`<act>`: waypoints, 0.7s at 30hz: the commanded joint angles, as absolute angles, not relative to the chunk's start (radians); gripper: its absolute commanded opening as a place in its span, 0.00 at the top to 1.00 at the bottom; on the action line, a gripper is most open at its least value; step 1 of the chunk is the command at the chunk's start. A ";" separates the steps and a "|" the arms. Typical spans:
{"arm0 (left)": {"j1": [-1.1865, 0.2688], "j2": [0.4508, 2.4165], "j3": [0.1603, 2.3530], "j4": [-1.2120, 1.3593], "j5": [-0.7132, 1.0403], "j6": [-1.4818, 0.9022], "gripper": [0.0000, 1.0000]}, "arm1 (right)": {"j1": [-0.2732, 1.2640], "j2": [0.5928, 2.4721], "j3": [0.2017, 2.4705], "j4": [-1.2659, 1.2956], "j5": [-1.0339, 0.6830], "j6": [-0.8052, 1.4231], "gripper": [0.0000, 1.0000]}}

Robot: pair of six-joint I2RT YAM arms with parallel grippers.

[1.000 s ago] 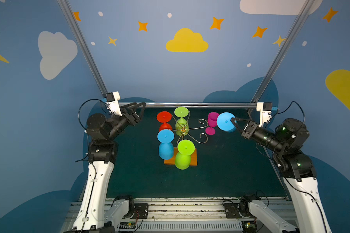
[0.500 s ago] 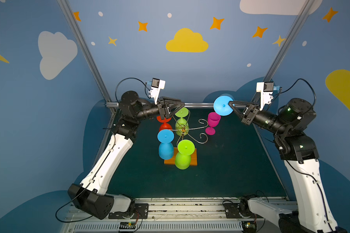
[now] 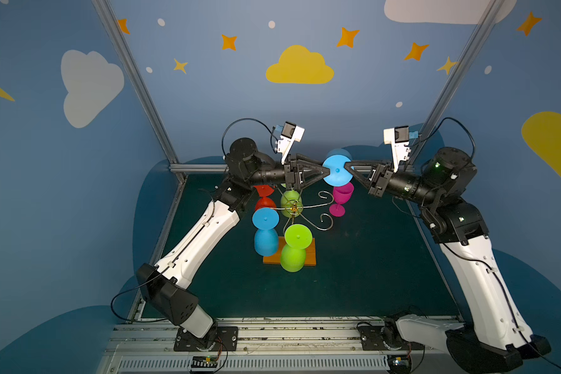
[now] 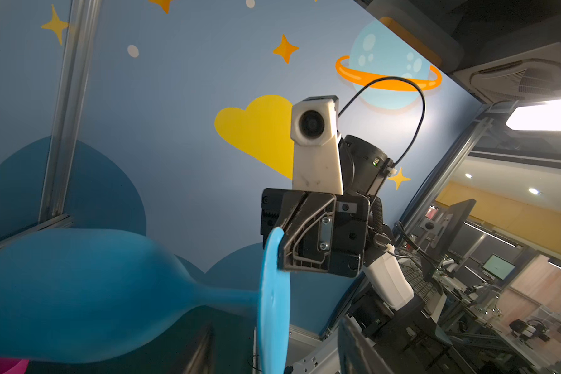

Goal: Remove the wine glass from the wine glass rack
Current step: 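Close the left gripper on the cyan glass base beside the right gripper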

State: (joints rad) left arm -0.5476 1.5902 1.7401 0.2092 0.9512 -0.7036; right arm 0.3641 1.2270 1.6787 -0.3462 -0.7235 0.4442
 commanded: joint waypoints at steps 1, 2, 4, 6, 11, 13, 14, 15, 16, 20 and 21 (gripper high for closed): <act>-0.565 1.598 1.784 0.196 1.002 -0.694 0.45 | 0.374 1.228 1.713 -0.295 -0.733 0.431 1.00; -0.568 1.602 1.785 0.189 1.008 -0.693 0.47 | 0.376 1.230 1.713 -0.294 -0.734 0.431 1.00; -0.572 1.608 1.786 0.181 1.014 -0.692 0.53 | 0.377 1.234 1.715 -0.291 -0.733 0.430 1.00; -0.573 1.611 1.786 0.178 1.014 -0.694 0.63 | 0.380 1.238 1.716 -0.291 -0.733 0.429 1.00; -0.574 1.615 1.793 0.189 1.012 -0.708 0.87 | 0.385 1.245 1.713 -0.296 -0.733 0.432 1.00; -0.573 1.616 1.798 0.191 1.011 -0.720 0.94 | 0.386 1.245 1.712 -0.300 -0.732 0.431 1.00; -0.574 1.616 1.802 0.193 1.010 -0.730 0.97 | 0.387 1.243 1.710 -0.302 -0.730 0.430 1.00; -0.572 1.618 1.807 0.194 1.008 -0.741 0.97 | 0.387 1.240 1.709 -0.305 -0.724 0.430 1.00; -0.571 1.619 1.813 0.192 1.010 -0.752 0.97 | 0.384 1.237 1.708 -0.309 -0.717 0.427 1.00; -0.552 1.617 1.857 0.137 0.986 -0.804 0.97 | 0.375 1.193 1.684 -0.347 -0.630 0.400 0.63; -0.545 1.613 1.865 0.119 0.976 -0.814 0.97 | 0.368 1.177 1.672 -0.353 -0.607 0.391 0.55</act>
